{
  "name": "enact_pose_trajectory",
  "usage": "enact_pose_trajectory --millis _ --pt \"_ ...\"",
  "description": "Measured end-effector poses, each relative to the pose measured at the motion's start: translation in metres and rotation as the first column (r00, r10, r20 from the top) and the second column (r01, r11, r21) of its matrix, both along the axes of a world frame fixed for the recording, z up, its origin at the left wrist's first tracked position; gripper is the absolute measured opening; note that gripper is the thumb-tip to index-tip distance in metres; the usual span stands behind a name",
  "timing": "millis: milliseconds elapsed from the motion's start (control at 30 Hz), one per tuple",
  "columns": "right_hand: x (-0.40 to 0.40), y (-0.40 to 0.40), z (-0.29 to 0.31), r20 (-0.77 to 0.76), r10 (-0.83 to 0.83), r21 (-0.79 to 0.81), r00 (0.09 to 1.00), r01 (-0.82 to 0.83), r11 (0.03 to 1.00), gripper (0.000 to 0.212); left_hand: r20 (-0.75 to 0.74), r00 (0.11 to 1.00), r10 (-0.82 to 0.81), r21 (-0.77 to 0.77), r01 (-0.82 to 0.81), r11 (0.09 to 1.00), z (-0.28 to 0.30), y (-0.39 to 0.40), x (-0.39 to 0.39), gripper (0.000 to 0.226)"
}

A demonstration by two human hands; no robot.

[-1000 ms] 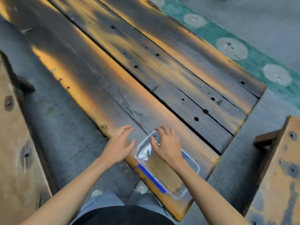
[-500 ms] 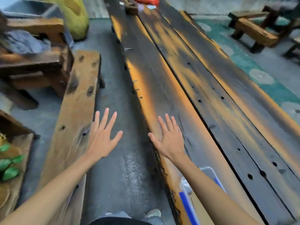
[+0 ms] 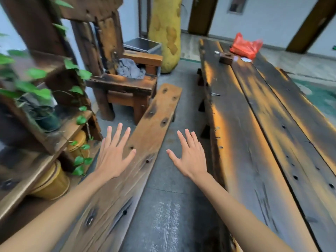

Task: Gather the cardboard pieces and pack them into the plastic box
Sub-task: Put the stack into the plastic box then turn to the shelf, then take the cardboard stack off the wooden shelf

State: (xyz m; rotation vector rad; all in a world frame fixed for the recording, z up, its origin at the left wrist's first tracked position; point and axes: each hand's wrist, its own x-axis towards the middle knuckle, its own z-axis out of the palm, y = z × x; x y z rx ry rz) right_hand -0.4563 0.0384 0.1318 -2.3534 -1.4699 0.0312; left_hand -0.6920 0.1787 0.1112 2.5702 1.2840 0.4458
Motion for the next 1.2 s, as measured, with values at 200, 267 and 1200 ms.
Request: enact_pose_trajectory --millis 200,267,1200 --pt "-0.063 0.090 0.025 -0.016 0.218 0.047 0.976 -0.217 0.975 0.082 0.051 0.973 0.226 0.065 -0.229 0.971 0.031 0.037 -0.086 0.086" --pt "-0.080 0.116 0.031 -0.003 0.285 0.072 0.958 -0.284 0.956 0.081 0.058 0.957 0.285 0.082 -0.289 0.954 0.042 0.043 -0.108 0.085" --pt "-0.297 0.448 0.149 -0.313 0.880 0.111 0.356 -0.907 0.407 0.069 0.328 0.429 0.842 0.036 -0.896 0.443 0.186 0.155 -0.317 0.083"
